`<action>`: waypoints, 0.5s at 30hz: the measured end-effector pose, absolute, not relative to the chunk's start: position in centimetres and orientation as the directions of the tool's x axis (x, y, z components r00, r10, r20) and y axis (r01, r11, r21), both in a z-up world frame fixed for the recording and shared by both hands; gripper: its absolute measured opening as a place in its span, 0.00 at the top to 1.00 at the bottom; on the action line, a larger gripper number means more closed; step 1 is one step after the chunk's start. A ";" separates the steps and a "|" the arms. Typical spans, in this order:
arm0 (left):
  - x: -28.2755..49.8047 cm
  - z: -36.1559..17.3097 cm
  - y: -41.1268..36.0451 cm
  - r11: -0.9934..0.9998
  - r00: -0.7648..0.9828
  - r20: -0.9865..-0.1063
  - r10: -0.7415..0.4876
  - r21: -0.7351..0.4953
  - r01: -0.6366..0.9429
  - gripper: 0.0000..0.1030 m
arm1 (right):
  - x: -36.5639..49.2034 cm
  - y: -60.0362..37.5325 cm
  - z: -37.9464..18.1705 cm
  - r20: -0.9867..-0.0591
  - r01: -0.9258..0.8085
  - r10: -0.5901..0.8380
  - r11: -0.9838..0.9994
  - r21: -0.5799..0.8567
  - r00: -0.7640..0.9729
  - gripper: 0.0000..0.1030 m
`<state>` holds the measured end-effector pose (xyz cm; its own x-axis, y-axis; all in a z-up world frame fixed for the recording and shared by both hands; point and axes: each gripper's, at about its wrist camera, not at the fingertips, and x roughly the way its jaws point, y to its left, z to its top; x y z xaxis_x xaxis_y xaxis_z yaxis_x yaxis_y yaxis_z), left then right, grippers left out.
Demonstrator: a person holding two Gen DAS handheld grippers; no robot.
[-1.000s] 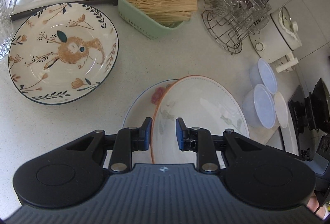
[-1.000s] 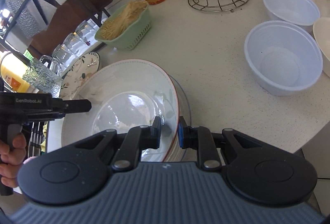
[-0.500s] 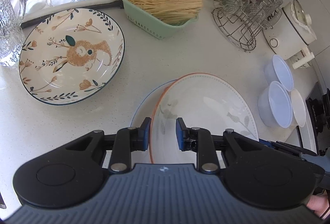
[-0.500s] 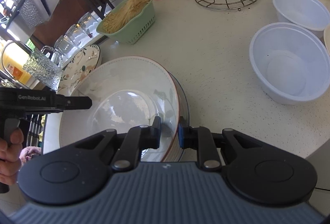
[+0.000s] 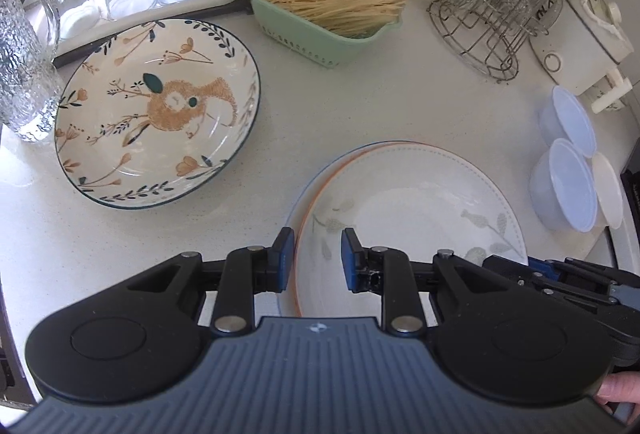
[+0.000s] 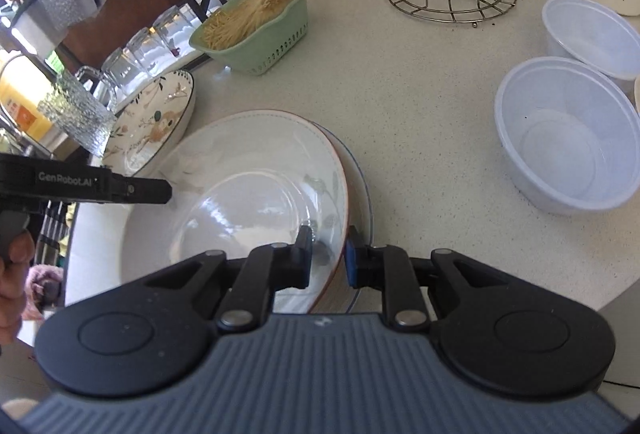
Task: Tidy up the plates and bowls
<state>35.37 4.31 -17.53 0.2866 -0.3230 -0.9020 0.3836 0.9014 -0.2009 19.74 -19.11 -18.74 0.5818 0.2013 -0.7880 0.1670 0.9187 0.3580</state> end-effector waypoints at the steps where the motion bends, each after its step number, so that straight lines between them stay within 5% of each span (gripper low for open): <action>1: 35.4 -17.4 4.4 0.899 0.292 -0.897 -0.331 -0.207 0.385 0.73 | 19.8 -19.1 -18.8 -0.788 0.168 0.204 0.917 0.361 0.581 0.81; 15: 34.5 -16.1 3.7 0.881 0.296 -0.874 -0.386 -0.253 0.401 0.73 | 20.1 -18.8 -18.0 -0.776 0.180 0.151 0.929 0.322 0.612 0.81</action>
<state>34.53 3.74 -16.07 0.2960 -0.3855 -0.8739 0.4005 0.8807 -0.2529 20.08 -18.85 -17.96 0.6120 0.1509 -0.7763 0.1799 0.9293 0.3224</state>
